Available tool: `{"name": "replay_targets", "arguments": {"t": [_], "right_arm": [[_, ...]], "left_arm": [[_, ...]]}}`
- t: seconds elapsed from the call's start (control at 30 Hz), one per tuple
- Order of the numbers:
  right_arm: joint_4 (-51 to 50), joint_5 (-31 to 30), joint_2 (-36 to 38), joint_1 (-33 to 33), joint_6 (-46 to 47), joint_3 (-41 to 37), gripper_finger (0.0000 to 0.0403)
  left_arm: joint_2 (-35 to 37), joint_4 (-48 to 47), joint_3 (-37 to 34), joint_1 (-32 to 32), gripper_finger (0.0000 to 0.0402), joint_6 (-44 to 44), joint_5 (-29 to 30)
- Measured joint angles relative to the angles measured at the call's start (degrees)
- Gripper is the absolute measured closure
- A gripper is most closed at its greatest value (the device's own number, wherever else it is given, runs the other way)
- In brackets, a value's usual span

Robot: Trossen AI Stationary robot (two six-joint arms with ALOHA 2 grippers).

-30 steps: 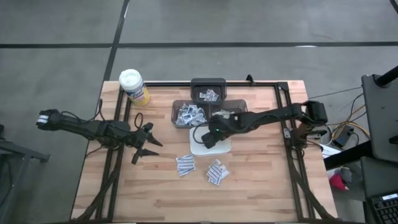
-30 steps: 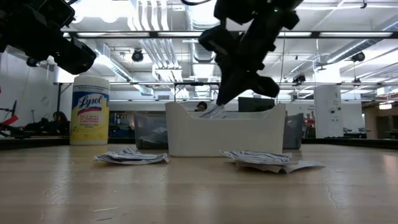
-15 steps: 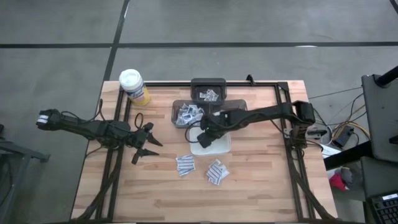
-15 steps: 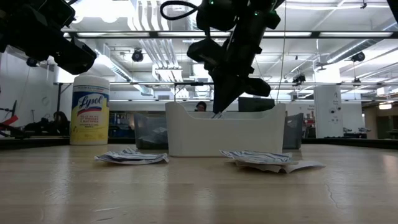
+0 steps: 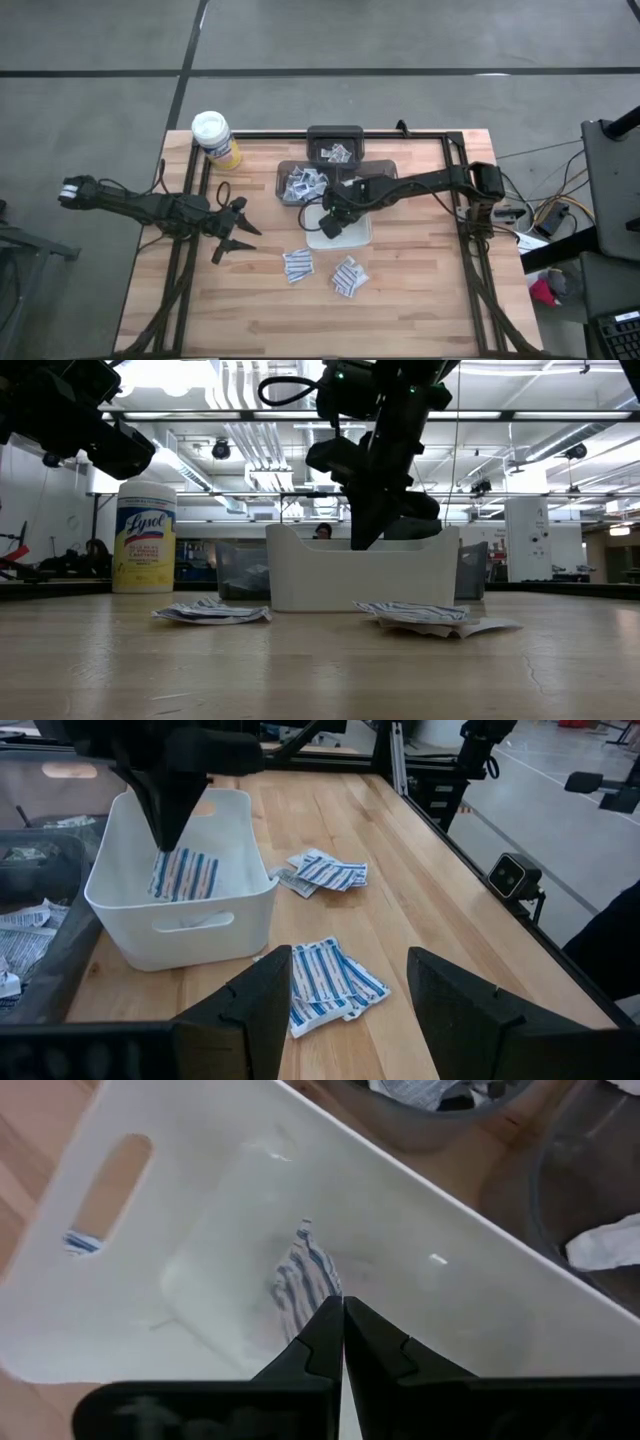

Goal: Pick & Place First Aid Supplies
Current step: Put the blue bandage into the white bin

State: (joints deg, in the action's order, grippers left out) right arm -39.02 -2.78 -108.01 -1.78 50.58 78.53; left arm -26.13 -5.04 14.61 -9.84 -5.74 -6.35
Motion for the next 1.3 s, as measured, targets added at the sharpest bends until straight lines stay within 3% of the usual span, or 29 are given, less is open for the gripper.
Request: {"name": "replay_targets", "arguments": {"t": [0.63,1.1,1.3], "right_arm": [[0.5,-0.3,0.0,0.0,-4.1,-1.5,0.0392],[-1.2,1.8,0.9,-0.2,-8.2,0.1,0.0304],[-14.2,8.5,3.0,-1.1,-11.2,7.9,0.0294]], "left_arm": [[0.0,0.4,0.0,0.0,0.0204,-0.1,0.0],[0.0,0.4,0.0,0.0,0.0204,-0.2,0.0],[0.0,0.4,0.0,0.0,0.0204,-0.3,0.0]]}}
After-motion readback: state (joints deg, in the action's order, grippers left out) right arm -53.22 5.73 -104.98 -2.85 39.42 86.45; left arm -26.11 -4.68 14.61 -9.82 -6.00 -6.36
